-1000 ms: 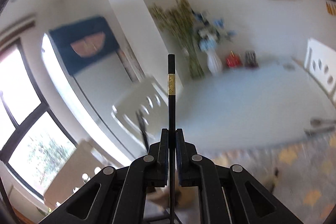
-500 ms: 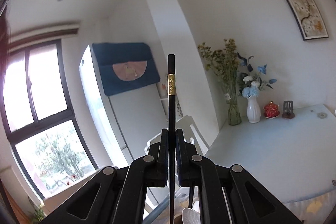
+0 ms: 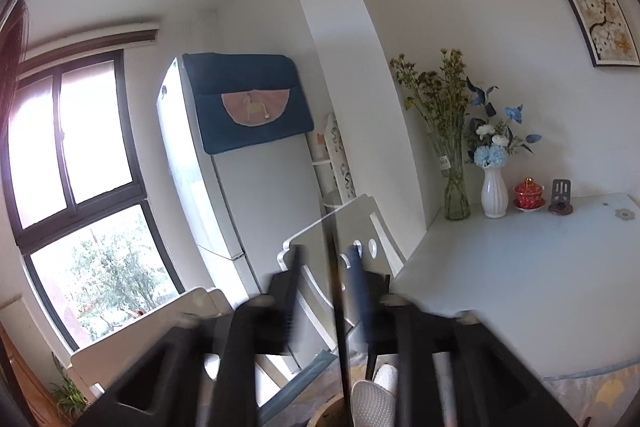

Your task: Organize utensils

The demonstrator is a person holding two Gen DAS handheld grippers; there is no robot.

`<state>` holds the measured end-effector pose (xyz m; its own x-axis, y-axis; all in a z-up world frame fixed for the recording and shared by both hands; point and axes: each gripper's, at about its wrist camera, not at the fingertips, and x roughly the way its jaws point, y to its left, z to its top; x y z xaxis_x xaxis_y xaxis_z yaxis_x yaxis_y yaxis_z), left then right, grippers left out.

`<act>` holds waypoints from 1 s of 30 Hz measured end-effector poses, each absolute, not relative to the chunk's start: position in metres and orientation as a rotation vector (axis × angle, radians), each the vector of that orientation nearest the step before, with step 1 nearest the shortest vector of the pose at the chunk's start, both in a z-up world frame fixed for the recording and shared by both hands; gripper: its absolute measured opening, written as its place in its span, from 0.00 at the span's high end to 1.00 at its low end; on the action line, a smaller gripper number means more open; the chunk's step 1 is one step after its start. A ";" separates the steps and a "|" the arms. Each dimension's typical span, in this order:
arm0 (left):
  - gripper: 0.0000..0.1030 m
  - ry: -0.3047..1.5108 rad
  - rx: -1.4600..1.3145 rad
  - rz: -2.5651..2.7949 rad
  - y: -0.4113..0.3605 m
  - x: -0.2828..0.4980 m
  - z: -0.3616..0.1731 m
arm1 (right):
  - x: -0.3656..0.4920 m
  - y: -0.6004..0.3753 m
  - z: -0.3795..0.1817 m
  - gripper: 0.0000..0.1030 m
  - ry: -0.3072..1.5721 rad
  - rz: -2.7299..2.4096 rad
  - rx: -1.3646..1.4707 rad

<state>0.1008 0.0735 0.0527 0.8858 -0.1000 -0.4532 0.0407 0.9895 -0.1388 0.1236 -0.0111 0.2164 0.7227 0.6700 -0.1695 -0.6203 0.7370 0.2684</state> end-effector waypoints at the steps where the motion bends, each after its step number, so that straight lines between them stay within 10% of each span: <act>1: 0.00 0.477 -0.128 -0.074 0.074 0.101 0.053 | 0.122 -0.013 0.217 0.45 0.253 0.702 0.204; 17: 0.00 0.479 -0.132 -0.076 0.075 0.102 0.053 | 0.130 -0.064 0.213 0.45 0.376 0.549 0.305; 30: 0.00 0.479 -0.132 -0.076 0.075 0.102 0.053 | 0.139 -0.144 0.154 0.45 0.816 0.289 0.537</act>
